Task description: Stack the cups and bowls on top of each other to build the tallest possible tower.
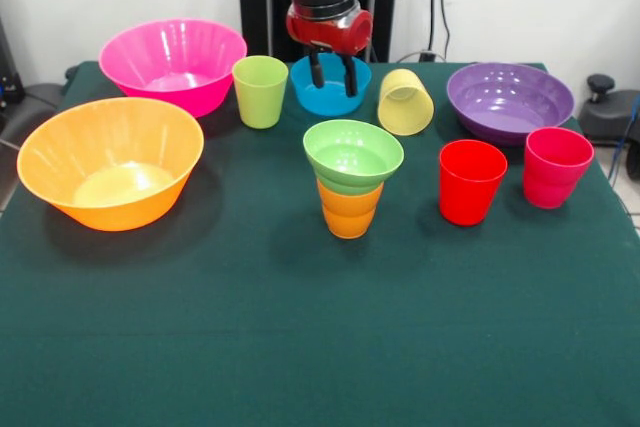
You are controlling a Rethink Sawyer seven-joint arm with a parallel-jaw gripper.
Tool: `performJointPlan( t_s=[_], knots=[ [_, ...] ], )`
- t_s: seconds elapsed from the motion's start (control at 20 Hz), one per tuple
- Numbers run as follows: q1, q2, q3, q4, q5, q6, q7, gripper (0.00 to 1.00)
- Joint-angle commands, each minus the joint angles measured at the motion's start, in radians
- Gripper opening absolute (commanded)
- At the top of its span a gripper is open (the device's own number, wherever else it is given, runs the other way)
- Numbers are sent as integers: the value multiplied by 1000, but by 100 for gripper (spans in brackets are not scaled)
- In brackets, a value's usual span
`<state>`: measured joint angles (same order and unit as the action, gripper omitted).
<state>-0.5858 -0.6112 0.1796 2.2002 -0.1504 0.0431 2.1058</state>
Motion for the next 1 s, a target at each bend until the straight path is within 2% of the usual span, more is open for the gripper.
performJointPlan(
  t_s=[0.05,1.0],
  knots=[
    [34,68,9,-33,54,-59,180,100],
    [80,119,-51,-46,54,-72,182,100]
  ],
)
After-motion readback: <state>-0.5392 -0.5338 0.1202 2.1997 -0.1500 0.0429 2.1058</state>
